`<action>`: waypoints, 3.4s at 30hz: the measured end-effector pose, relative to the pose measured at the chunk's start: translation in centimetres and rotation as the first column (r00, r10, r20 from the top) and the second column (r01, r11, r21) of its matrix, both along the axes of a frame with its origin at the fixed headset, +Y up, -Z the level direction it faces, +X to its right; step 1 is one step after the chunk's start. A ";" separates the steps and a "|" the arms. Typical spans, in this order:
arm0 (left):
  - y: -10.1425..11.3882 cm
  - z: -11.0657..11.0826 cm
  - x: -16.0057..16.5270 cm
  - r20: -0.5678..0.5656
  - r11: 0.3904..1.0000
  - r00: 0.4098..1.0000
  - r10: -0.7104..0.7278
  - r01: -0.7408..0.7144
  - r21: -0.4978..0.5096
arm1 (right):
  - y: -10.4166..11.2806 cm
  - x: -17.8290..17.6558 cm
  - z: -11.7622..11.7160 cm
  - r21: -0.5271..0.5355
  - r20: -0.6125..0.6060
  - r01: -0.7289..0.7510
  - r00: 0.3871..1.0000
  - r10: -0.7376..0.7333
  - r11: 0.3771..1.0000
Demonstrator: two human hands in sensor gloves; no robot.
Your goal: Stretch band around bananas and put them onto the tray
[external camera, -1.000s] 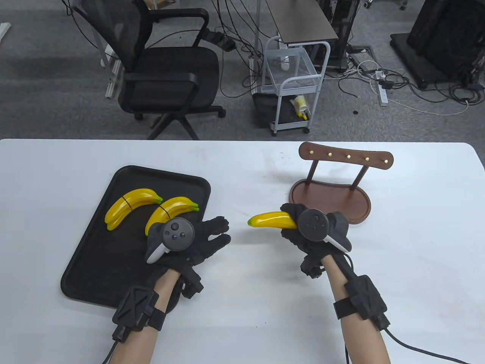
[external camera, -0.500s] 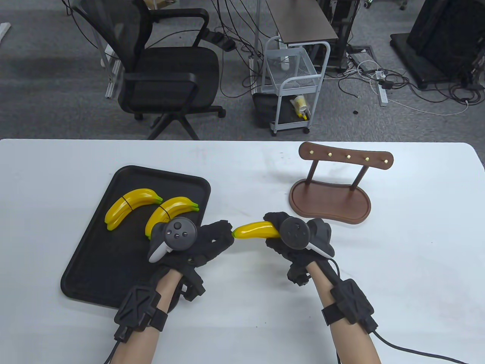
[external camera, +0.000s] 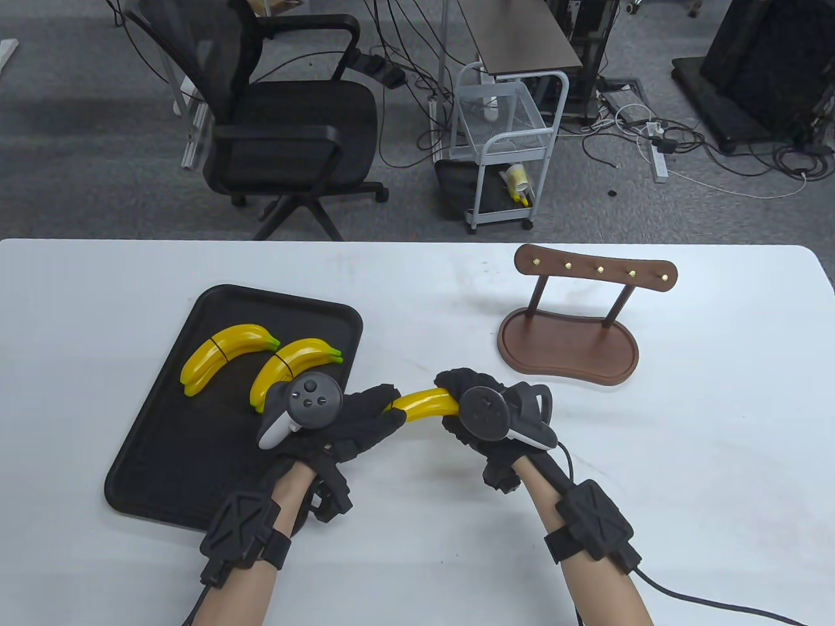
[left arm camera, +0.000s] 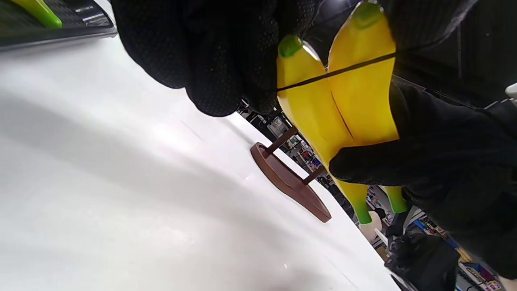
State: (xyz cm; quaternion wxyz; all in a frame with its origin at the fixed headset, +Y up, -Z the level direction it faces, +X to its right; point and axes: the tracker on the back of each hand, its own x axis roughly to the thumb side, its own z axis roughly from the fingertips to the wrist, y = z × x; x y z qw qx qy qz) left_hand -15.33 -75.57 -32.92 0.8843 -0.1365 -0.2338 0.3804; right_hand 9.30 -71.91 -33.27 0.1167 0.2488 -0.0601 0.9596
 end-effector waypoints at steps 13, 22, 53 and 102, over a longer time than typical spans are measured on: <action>0.0 -0.1 -0.1 0.013 0.995 0.998 0.068 -0.067 -0.068 | 0.3 -1.4 0.8 0.034 -0.054 -0.006 0.999 0.007 0.999; 0.1 0.0 0.2 0.026 0.997 0.999 0.047 -0.046 -0.065 | 0.2 -2.8 1.7 0.070 -0.093 -0.042 0.994 0.049 0.997; 2.8 0.6 -0.3 -0.023 0.993 1.000 0.006 -0.003 0.118 | -1.0 1.8 -1.1 -0.430 -0.070 0.391 0.884 -0.462 0.814; 3.5 1.2 1.0 -0.042 0.973 0.995 -0.091 0.097 0.211 | 1.4 0.0 0.9 -0.129 -0.156 0.247 0.951 -0.265 0.960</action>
